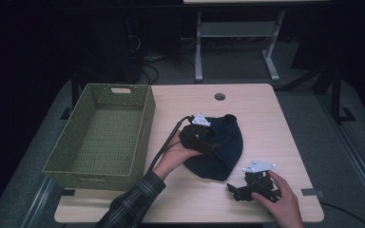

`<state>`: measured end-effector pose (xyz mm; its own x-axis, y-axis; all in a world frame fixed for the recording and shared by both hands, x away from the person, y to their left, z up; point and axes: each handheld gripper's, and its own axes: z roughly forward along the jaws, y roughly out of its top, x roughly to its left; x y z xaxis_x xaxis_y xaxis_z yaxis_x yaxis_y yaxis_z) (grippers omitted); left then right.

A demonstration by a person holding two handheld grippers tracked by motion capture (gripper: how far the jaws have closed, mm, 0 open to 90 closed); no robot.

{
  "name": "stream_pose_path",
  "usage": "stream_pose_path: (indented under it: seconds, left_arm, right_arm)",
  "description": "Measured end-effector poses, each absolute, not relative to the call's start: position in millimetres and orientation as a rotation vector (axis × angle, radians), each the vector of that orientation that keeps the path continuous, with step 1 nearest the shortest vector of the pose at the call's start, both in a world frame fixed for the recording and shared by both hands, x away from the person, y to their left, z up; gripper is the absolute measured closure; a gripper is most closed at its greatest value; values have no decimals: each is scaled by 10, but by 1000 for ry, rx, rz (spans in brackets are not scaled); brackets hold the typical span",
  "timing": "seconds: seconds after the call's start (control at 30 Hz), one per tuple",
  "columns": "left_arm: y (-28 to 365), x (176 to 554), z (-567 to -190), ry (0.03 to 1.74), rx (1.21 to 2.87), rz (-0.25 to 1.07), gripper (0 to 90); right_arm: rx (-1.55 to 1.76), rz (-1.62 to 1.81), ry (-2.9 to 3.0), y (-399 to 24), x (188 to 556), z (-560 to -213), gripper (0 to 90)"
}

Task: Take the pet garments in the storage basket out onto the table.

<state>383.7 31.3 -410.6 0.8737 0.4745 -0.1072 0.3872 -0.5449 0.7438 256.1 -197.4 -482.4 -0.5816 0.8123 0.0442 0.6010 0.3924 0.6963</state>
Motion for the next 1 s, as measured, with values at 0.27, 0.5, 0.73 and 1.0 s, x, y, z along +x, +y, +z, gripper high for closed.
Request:
stream_pose_path:
  seconds: [0.27, 0.5, 0.73, 1.0]
  left_arm:
    - [398, 3780, -4119, 648, 2206, 159, 160]
    - [550, 3678, -4136, 663, 2211, 182, 160]
    - [712, 3495, -4155, 673, 2210, 196, 160]
    - [931, 3264, -4180, 693, 2201, 221, 159]
  right_arm:
    - [1234, 989, 2350, -1973, 2561, -4826, 0]
    - [1232, 984, 2352, -1975, 2561, -4825, 0]
    - [1231, 984, 2352, -1975, 2561, -4825, 0]
    - [1225, 982, 2354, -1978, 2562, -4825, 0]
